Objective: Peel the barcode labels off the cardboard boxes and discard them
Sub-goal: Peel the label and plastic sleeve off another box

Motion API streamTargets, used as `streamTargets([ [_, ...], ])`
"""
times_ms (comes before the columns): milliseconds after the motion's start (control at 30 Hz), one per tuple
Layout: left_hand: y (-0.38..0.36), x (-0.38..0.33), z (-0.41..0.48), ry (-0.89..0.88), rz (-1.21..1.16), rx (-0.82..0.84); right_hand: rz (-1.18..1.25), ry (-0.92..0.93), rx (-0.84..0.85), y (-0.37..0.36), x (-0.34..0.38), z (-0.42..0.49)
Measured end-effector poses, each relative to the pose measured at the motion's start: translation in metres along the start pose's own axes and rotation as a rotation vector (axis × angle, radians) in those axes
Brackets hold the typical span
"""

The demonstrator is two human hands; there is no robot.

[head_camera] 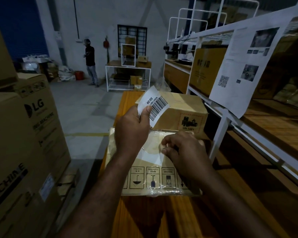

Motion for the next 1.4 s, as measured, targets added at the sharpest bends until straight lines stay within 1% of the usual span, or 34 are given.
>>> streamTargets([
  [200,0.000,-0.004,0.002,-0.051,0.026,-0.026,0.040,-0.034,-0.082,0.000,0.000,-0.001],
  [467,-0.004,-0.001,0.003,-0.048,0.022,-0.026,-0.015,-0.052,-0.017,0.000,0.001,0.006],
  [633,-0.004,-0.003,0.003,-0.047,0.009,-0.006,-0.005,-0.059,0.011,0.001,0.001,0.008],
  [800,-0.002,-0.004,0.004,-0.047,0.009,0.012,-0.025,-0.024,0.052,0.001,0.006,0.009],
  [867,-0.002,-0.005,0.002,-0.053,0.008,0.022,0.012,-0.012,0.030,0.002,0.006,0.005],
  [933,-0.001,-0.005,0.001,-0.057,0.012,0.027,0.096,-0.058,0.000,0.004,0.003,0.001],
  [1000,0.000,-0.005,0.001,-0.053,0.015,0.028,0.130,-0.101,-0.004,0.004,-0.001,-0.002],
  [1100,-0.001,-0.003,0.000,-0.041,0.004,0.032,0.039,-0.065,0.016,-0.002,0.001,-0.001],
  [1267,0.001,-0.005,-0.004,-0.057,0.018,0.029,0.021,-0.047,0.013,-0.004,0.002,-0.005],
  [1400,0.001,-0.004,-0.006,-0.047,0.023,0.030,-0.072,-0.030,0.079,-0.002,0.004,-0.002],
])
Point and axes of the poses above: each hand's wrist, its own z-axis towards the middle knuckle, its own y-axis out of the back of the hand, x = y × z, the point moved 7 cm from there along z, towards the middle knuckle, and after that the axes turned 3 degrees about y, right-handed, at the moved point
